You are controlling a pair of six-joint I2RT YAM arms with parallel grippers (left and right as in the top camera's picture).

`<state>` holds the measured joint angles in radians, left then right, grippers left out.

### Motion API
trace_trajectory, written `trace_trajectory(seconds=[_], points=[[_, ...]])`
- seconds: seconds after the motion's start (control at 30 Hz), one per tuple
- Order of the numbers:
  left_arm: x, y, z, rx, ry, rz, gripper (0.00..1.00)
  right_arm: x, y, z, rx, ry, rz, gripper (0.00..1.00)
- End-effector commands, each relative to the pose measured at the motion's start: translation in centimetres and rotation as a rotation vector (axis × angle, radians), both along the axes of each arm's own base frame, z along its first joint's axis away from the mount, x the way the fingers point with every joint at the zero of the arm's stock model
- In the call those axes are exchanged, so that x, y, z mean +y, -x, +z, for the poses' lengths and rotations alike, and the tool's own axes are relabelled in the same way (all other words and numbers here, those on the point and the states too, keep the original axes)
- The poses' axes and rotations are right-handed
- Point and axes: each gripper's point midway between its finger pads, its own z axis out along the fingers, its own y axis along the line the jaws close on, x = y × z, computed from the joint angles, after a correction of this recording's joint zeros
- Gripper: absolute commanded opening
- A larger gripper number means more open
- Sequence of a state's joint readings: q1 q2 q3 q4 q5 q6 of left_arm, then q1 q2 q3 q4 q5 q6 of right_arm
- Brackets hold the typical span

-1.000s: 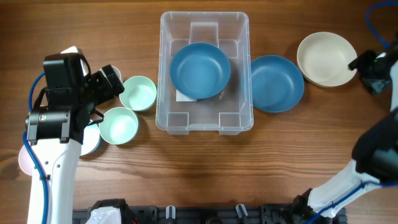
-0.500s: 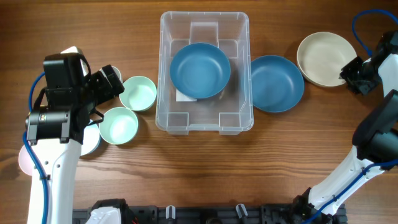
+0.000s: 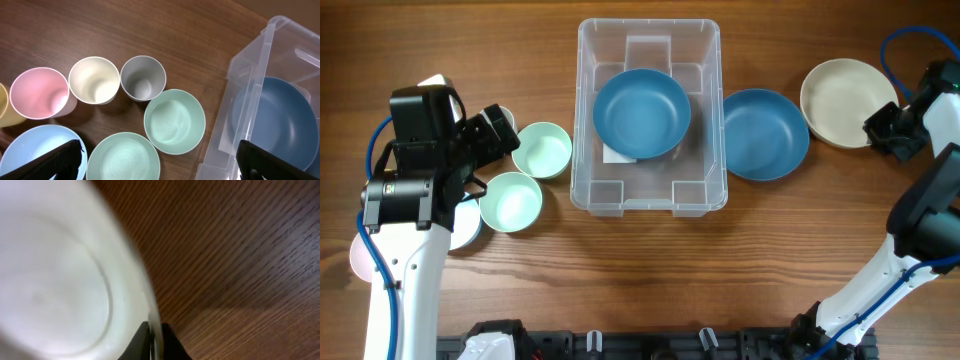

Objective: Pack container
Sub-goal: 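Lift the cream bowl and place it into the blue bowl in the container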

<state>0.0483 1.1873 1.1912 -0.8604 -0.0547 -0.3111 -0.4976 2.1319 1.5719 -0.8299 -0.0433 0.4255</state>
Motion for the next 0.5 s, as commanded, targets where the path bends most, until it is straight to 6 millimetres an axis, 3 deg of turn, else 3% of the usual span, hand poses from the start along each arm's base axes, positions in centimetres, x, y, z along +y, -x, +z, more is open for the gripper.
trace_trajectory(seconds=[0.0, 0.07, 0.13, 0.23, 0.33, 0.37, 0.4, 0.47], points=[[0.2, -0.2, 0.6, -0.016, -0.01, -0.011, 1.0, -1.9, 1.6, 1.9, 0.029, 0.082, -0.066, 0.04], [0.2, -0.2, 0.6, -0.016, -0.01, -0.011, 1.0, -2.8, 2.0, 4.1, 0.004, 0.129, -0.1, 0.04], [0.2, -0.2, 0.6, -0.016, -0.01, -0.011, 1.0, -3.1, 1.8, 7.8, -0.071, 0.172, -0.115, 0.04], [0.2, -0.2, 0.6, -0.016, -0.01, -0.011, 1.0, -2.0, 0.7, 13.8, -0.242, 0.179, -0.114, 0.04], [0.2, -0.2, 0.6, -0.016, -0.01, -0.011, 1.0, 1.7, -0.8, 20.0, -0.447, 0.133, -0.022, 0.04], [0.2, -0.2, 0.6, -0.016, -0.01, -0.011, 1.0, 3.9, -1.2, 22.5, -0.523, 0.111, 0.03, 0.04], [0.2, -0.2, 0.6, -0.016, -0.01, -0.011, 1.0, 5.4, -1.3, 23.8, -0.562, 0.098, 0.066, 0.04], [0.2, -0.2, 0.6, -0.016, -0.01, -0.011, 1.0, 10.4, -1.6, 26.8, -0.642, 0.075, 0.193, 0.04]])
